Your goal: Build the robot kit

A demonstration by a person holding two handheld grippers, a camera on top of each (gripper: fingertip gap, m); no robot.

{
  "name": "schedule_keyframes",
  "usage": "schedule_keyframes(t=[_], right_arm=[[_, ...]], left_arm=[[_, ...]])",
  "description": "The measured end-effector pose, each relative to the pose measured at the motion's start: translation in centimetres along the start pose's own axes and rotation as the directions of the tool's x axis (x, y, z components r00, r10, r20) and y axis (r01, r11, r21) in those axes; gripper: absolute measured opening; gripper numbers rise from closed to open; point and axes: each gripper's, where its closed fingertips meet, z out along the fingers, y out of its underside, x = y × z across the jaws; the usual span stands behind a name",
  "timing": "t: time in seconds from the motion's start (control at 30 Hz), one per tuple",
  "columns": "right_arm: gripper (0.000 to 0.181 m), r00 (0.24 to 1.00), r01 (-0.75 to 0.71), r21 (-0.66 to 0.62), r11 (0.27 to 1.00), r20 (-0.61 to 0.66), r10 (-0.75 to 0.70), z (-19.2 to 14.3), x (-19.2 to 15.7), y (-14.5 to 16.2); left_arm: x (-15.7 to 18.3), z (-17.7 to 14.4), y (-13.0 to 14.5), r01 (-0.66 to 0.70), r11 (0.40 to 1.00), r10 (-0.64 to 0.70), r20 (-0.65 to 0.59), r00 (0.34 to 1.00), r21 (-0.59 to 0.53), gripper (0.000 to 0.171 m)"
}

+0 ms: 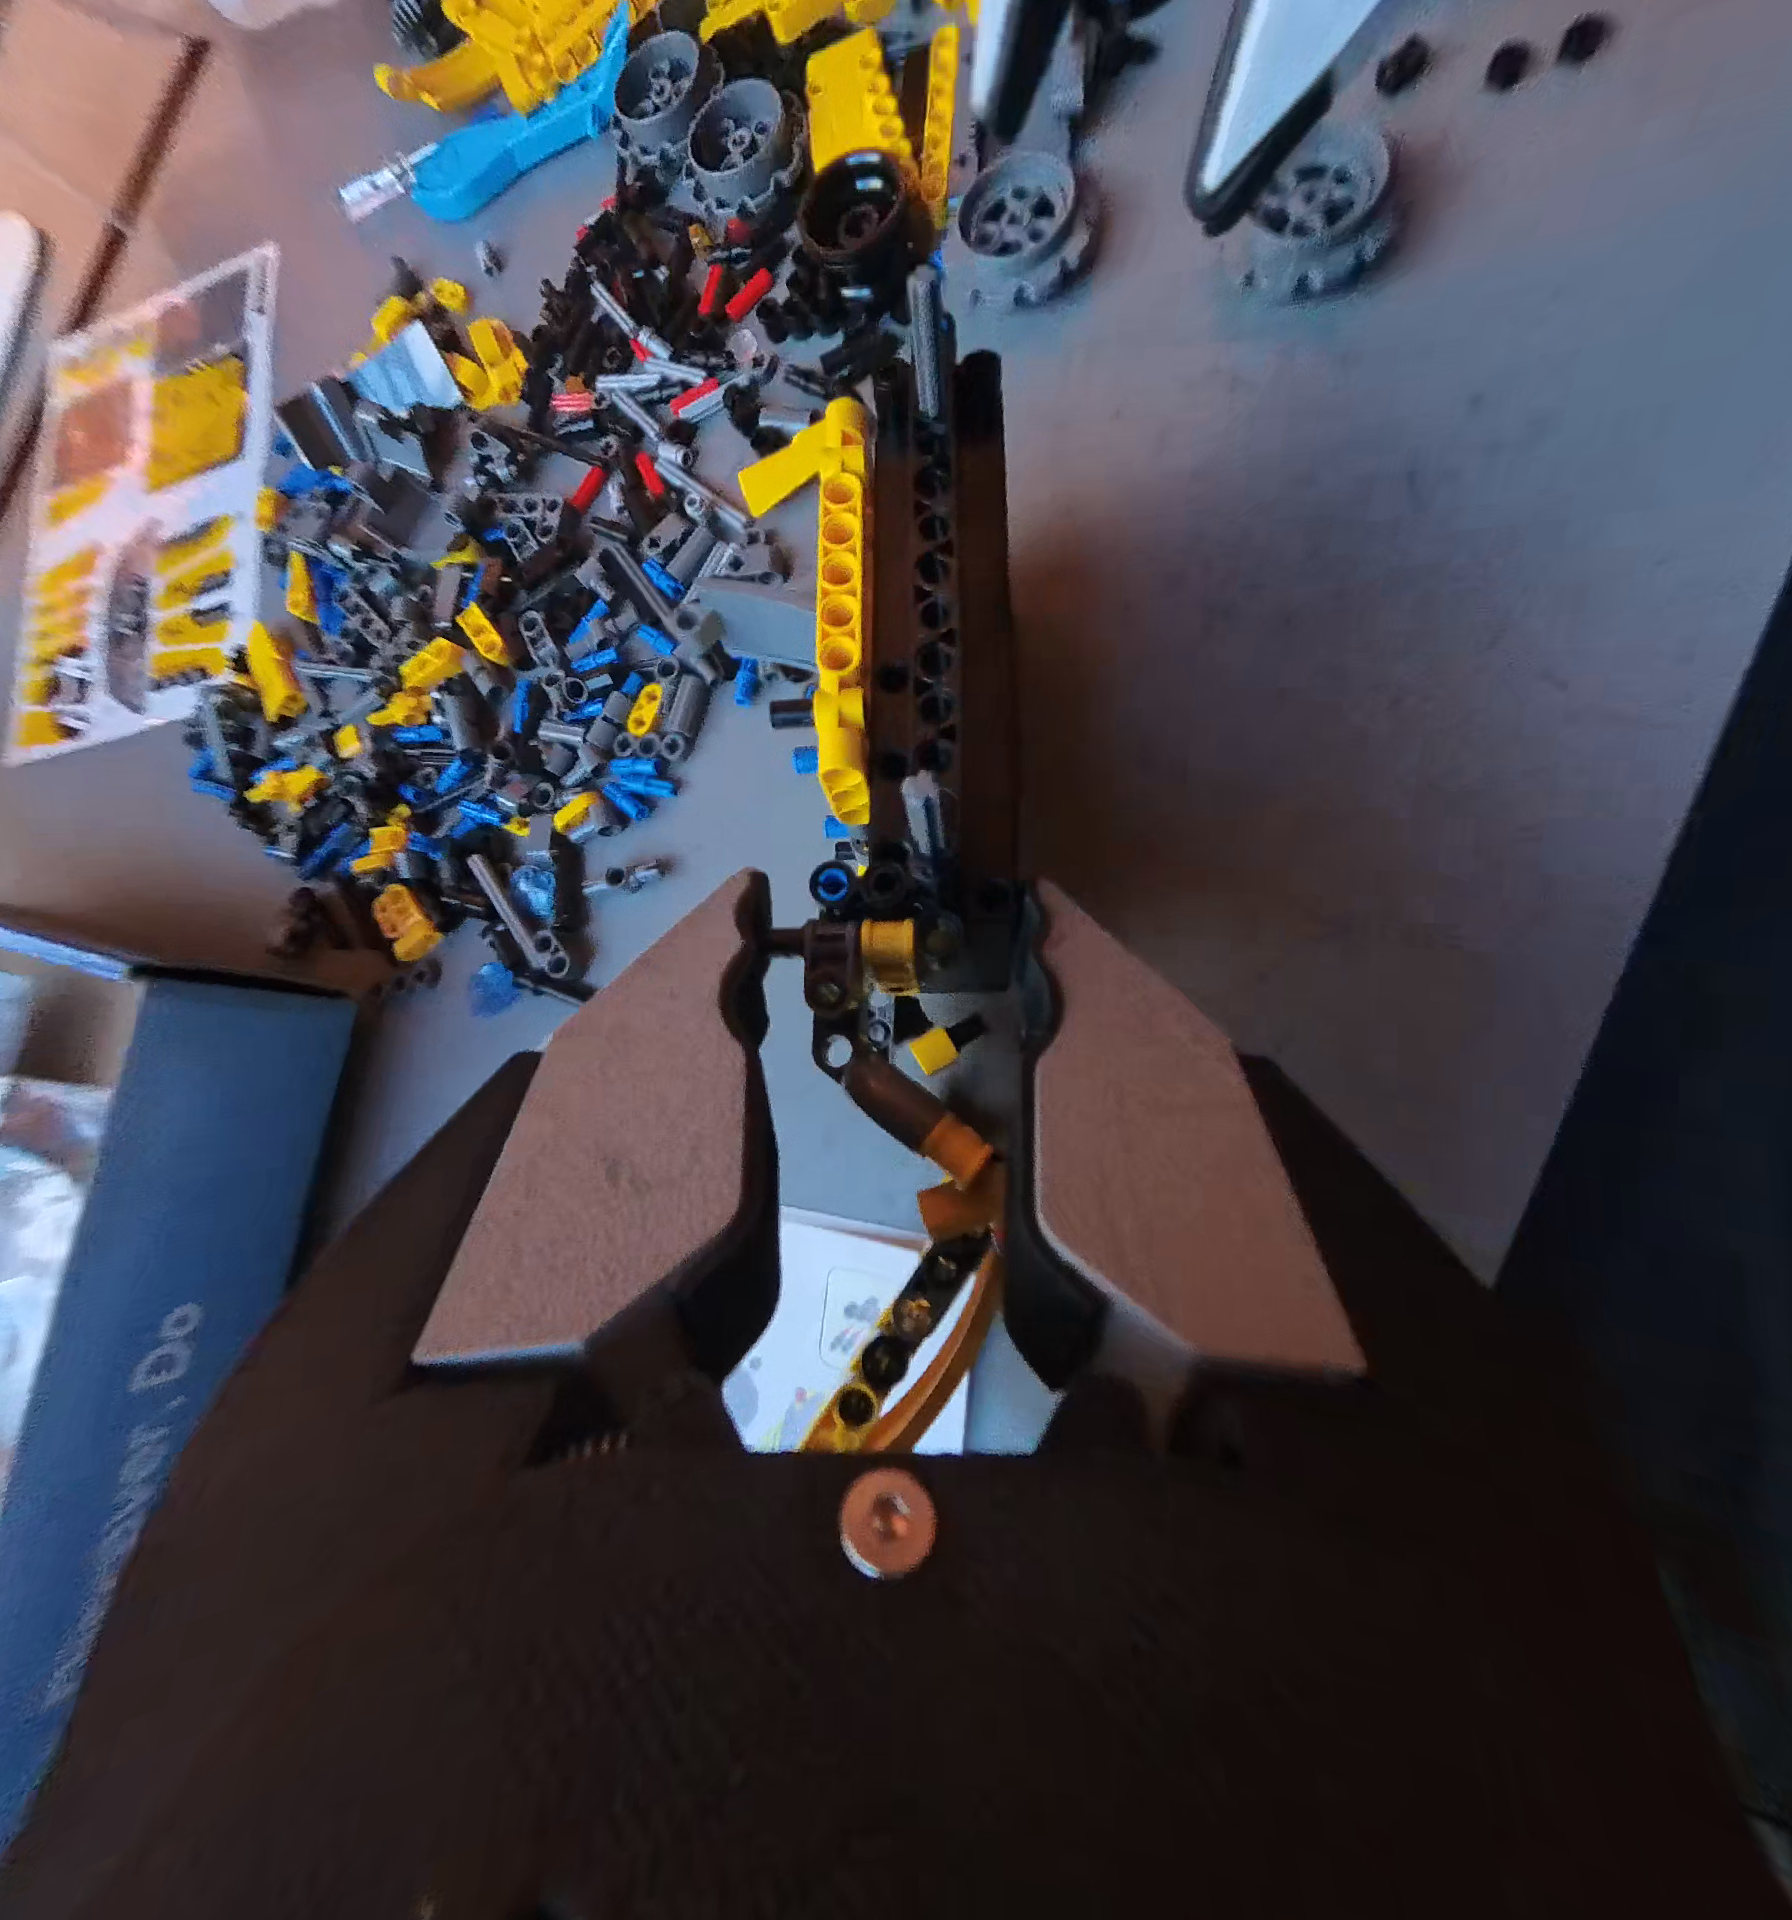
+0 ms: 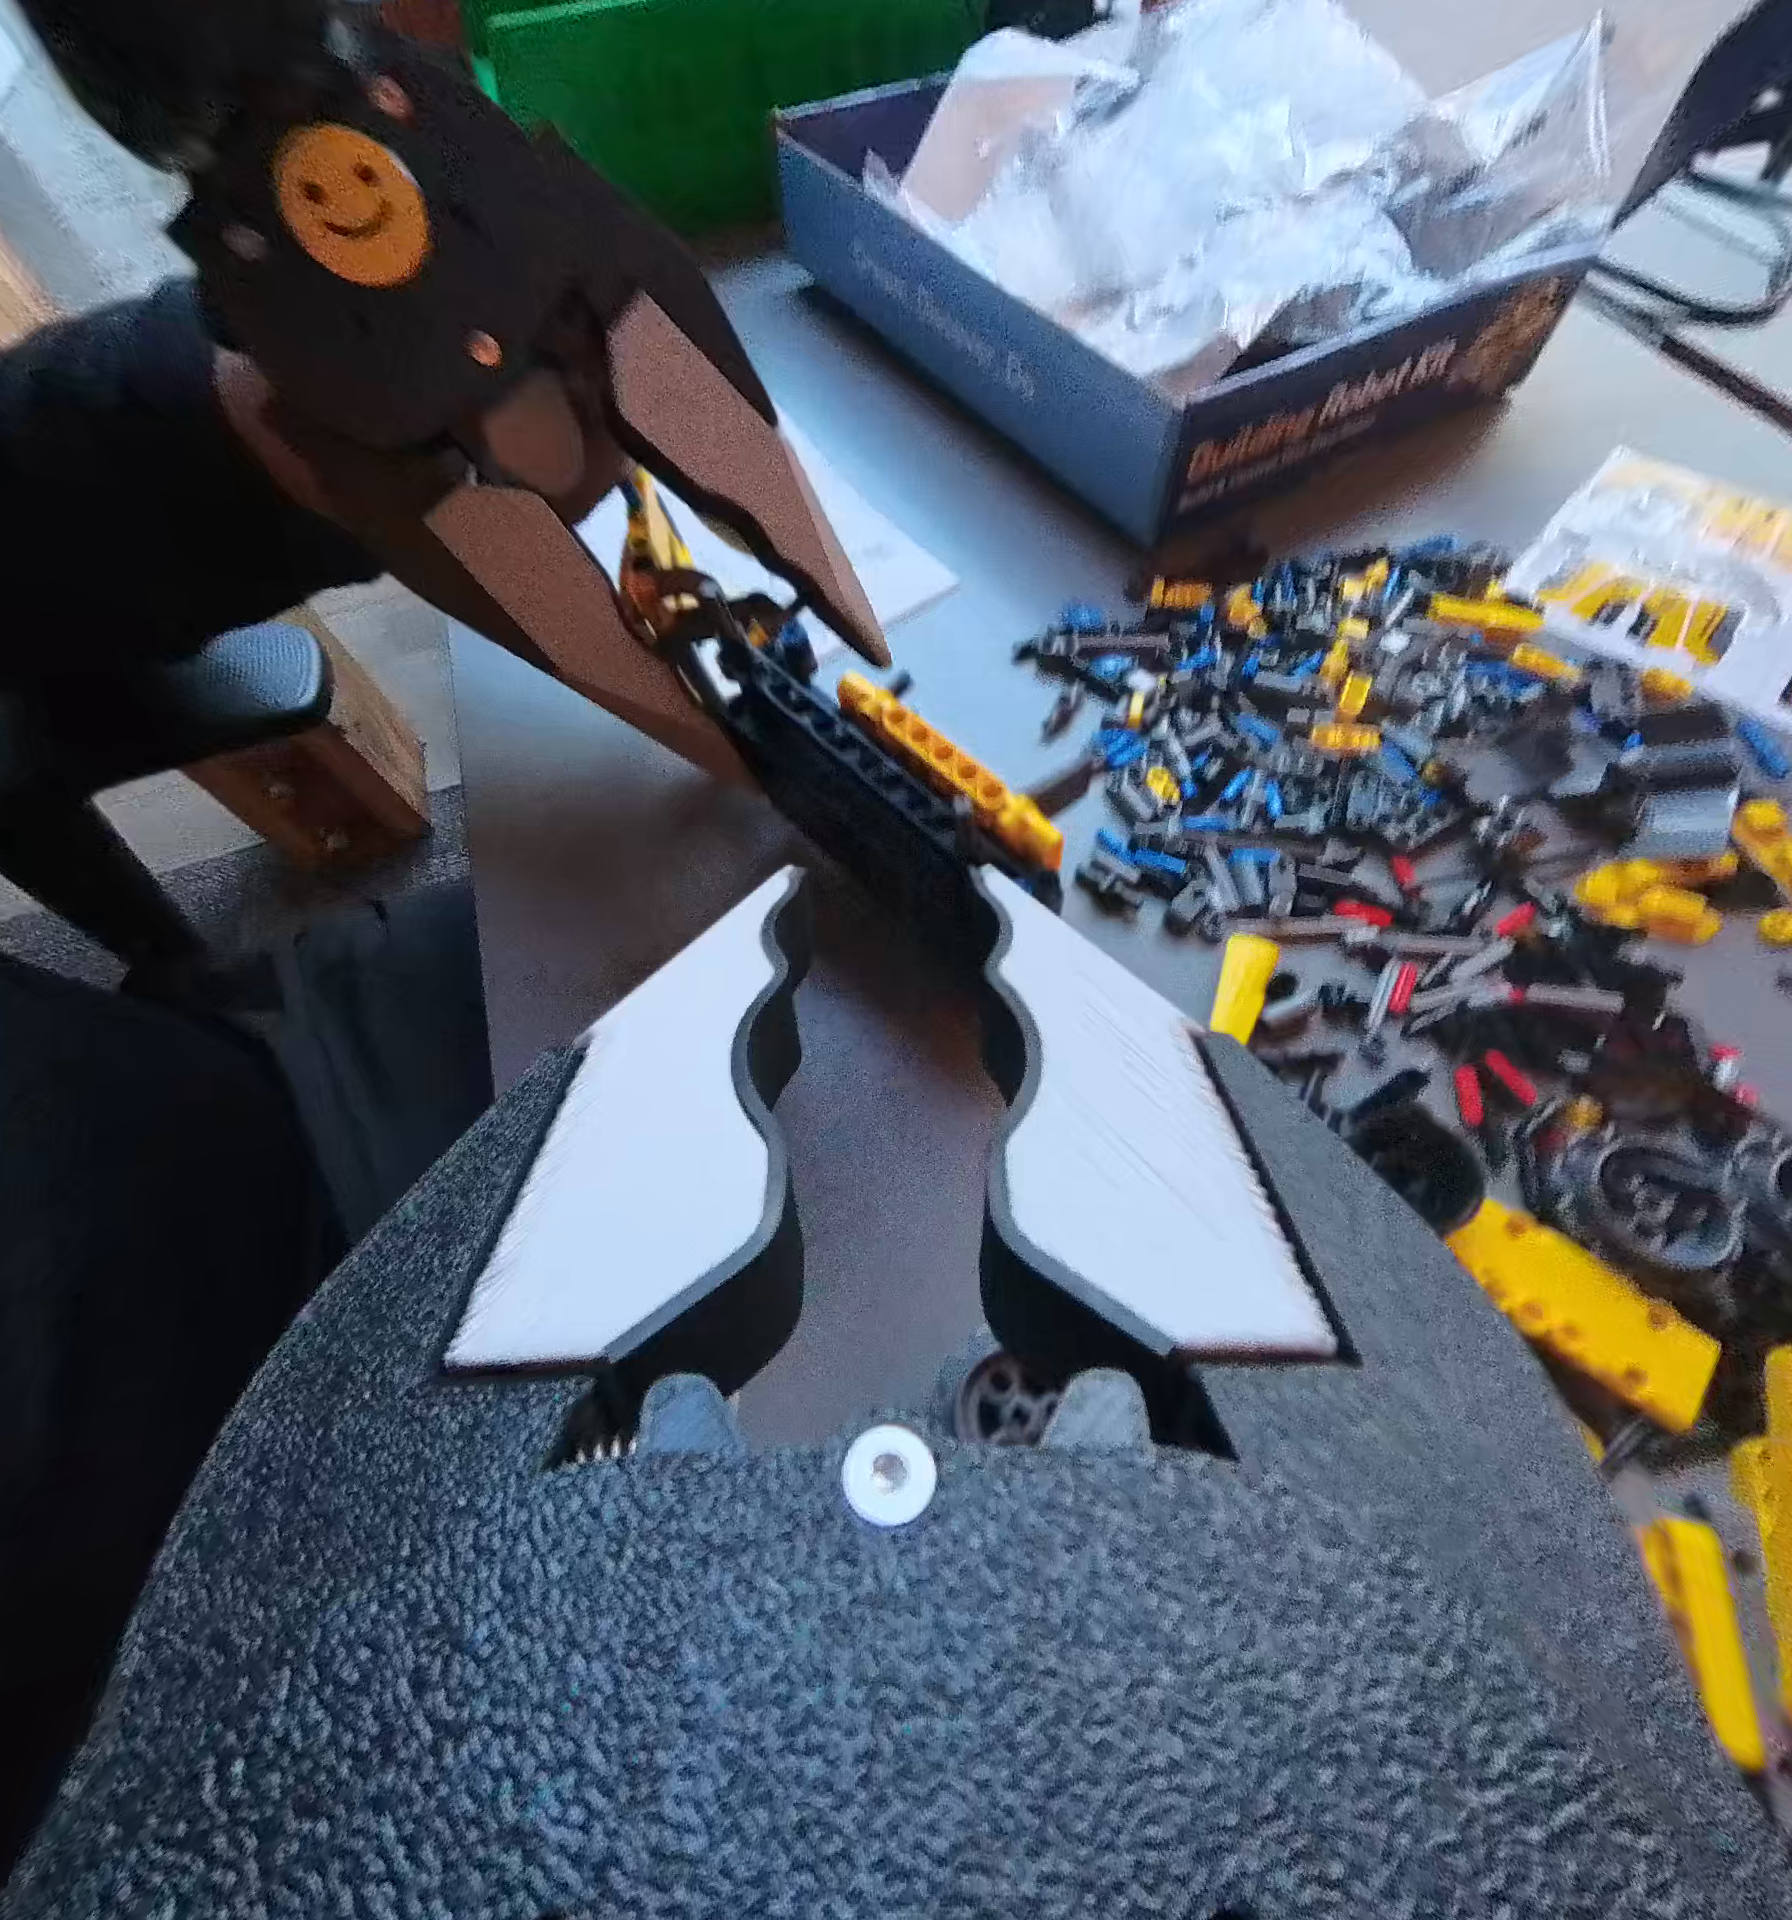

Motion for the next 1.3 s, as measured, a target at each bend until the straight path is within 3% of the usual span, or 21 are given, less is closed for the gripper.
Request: schedule_keyframes(t=[0.13, 0.23, 0.37, 0.53, 0.63, 0.77, 0.9, 1.07, 1.3], right_arm=[[0.036, 0.998, -0.026, -0.037, 0.999, -0.058, 0.024, 0.1, -0.4, 3.2], [0.042, 0.991, 0.015, -0.082, 0.996, -0.129, -0.025, 1.1, -0.5, 4.5], [0.050, 0.963, 0.113, -0.201, 0.973, -0.217, -0.157, 2.4, -0.3, 6.3], [0.055, 0.924, 0.232, -0.328, 0.916, -0.221, -0.313, 0.9, -0.5, 6.5], [0.057, 0.938, 0.251, -0.219, 0.943, -0.185, -0.293, -1.4, -1.8, 4.2], [0.055, 0.977, 0.210, 0.132, 0.969, 0.006, -0.213, -3.8, -6.7, 0.5], [0.056, 0.971, 0.209, 0.241, 0.948, 0.065, -0.231, -4.9, -8.7, -0.3], [0.054, 0.956, 0.270, 0.240, 0.932, 0.047, -0.289, -4.9, -9.8, 0.8], [0.052, 0.988, 0.152, 0.209, 0.966, -0.030, -0.149, -5.1, -7.6, 5.1]], left_arm=[[1.1, -0.5, 0.1, -0.115, 0.992, 0.122, 0.148, 0.981, -0.053, 0.044], [2.5, -0.7, 0.2, -0.217, 0.972, 0.229, 0.186, 0.955, -0.087, 0.045], [6.0, -0.5, 0.6, -0.277, 0.958, 0.283, 0.090, 0.955, -0.079, 0.068], [9.3, -3.7, -0.7, -0.177, 0.979, 0.185, -0.075, 0.980, 0.098, 0.082], [8.2, -5.6, -0.5, -0.085, 0.988, 0.093, -0.057, 0.994, 0.131, 0.083], [6.6, -7.1, 0.4, 0.106, 0.976, -0.101, -0.034, 0.994, 0.193, 0.080], [5.1, -6.9, 2.5, 0.289, 0.941, -0.289, -0.028, 0.957, 0.175, 0.079], [4.4, -6.2, 4.7, 0.363, 0.926, -0.366, 0.014, 0.930, 0.107, 0.078], [5.5, -5.0, 5.4, 0.433, 0.898, -0.433, -0.017, 0.901, 0.077, 0.075]])
